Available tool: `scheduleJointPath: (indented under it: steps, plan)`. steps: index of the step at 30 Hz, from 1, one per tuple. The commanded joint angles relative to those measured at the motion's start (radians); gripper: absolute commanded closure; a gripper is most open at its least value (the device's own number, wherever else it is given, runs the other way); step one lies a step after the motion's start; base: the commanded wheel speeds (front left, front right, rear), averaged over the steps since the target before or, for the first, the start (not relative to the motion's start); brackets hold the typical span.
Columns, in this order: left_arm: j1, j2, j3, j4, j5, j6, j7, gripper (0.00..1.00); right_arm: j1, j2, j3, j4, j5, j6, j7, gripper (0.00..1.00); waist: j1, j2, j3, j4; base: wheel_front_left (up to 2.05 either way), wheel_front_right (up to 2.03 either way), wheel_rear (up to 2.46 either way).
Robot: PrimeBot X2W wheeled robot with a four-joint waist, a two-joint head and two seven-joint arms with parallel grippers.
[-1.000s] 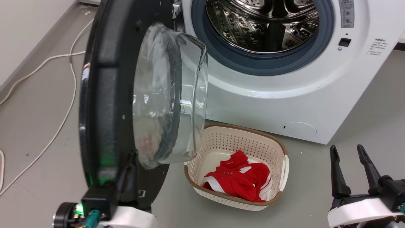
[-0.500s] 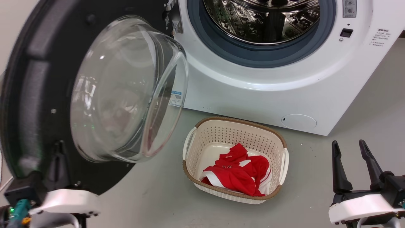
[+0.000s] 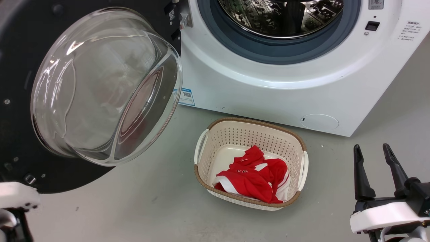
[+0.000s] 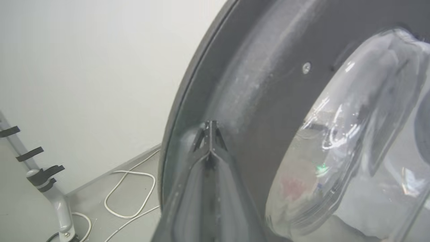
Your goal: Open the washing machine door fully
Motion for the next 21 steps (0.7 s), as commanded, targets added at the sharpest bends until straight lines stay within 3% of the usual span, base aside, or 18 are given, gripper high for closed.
scheduleJointPath:
  steps: [1,10,21]
  plan:
    - [-0.026,0.015,0.016,0.025,-0.010,-0.011,-0.008,1.00,-0.017,0.003,-0.001,-0.005,0.001,0.000,0.001,0.00,0.0000,0.0000,0.004,-0.001,0.00,0.00,0.00]
    - [-0.130,0.096,0.055,0.207,-0.040,-0.081,-0.023,1.00,-0.026,0.003,-0.002,-0.006,-0.005,0.000,0.003,0.00,0.0000,0.0000,0.024,-0.009,0.00,0.00,0.00]
    - [-0.238,0.140,0.055,0.374,-0.044,-0.130,-0.046,1.00,-0.038,0.003,-0.011,0.000,-0.009,0.000,-0.002,0.00,0.0000,0.0000,0.030,-0.014,0.00,0.00,0.00]
